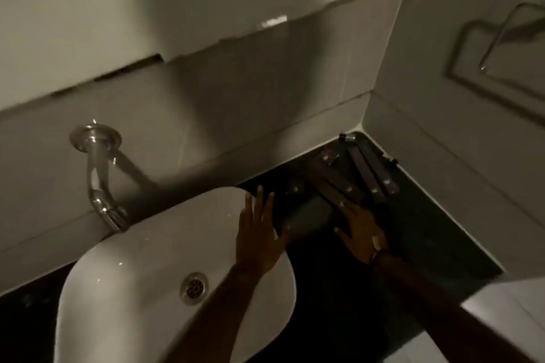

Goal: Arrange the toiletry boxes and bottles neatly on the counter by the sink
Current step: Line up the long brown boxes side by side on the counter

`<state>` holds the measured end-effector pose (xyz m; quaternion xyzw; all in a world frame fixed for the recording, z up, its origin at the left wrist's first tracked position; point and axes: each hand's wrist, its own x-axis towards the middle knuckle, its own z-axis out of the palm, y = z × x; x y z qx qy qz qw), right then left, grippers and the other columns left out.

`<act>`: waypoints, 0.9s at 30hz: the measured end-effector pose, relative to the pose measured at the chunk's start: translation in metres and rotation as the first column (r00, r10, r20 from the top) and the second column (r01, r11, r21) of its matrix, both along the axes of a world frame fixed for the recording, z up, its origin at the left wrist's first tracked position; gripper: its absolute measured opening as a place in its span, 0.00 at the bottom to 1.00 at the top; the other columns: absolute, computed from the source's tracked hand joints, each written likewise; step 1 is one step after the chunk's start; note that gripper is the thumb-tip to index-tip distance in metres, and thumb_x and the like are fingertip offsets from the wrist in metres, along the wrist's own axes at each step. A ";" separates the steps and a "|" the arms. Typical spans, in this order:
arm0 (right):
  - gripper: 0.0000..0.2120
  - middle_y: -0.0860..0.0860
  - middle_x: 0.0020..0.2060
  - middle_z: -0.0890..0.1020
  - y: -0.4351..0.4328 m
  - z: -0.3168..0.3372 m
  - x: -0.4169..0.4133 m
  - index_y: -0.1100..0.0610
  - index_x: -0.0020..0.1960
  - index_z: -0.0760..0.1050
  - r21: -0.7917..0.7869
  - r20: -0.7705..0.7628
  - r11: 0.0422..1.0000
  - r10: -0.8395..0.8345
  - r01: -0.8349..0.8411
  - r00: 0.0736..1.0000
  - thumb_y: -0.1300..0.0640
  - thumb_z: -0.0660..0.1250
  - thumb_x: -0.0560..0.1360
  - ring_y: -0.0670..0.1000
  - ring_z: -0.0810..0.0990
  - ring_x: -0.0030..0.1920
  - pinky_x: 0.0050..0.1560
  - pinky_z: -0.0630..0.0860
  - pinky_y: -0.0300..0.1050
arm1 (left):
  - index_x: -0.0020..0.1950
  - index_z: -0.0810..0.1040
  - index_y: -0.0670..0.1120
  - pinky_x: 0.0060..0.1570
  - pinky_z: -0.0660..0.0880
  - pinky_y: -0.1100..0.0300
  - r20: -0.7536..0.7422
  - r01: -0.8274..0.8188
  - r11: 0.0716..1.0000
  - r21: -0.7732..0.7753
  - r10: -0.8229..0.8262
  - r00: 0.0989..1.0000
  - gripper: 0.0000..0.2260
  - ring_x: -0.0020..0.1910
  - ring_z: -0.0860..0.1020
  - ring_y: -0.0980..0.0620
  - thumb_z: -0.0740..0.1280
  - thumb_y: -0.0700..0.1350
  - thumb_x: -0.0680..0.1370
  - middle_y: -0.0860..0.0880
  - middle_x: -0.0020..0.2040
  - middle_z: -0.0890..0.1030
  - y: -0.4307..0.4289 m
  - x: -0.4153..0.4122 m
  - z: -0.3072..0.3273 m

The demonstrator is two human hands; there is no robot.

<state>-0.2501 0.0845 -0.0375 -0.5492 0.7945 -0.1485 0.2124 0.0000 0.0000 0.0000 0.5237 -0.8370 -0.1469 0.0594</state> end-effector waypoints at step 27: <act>0.37 0.54 0.73 0.71 0.181 -0.037 0.121 0.43 0.76 0.67 0.171 -0.186 0.971 -0.134 0.166 0.973 0.51 0.75 0.70 0.57 0.76 0.59 0.45 0.82 0.47 | 0.74 0.71 0.48 0.77 0.62 0.36 -0.222 0.093 0.991 -0.096 -0.113 0.969 0.29 0.84 0.50 0.38 0.55 0.58 0.75 0.43 0.83 0.60 -0.013 0.010 -0.029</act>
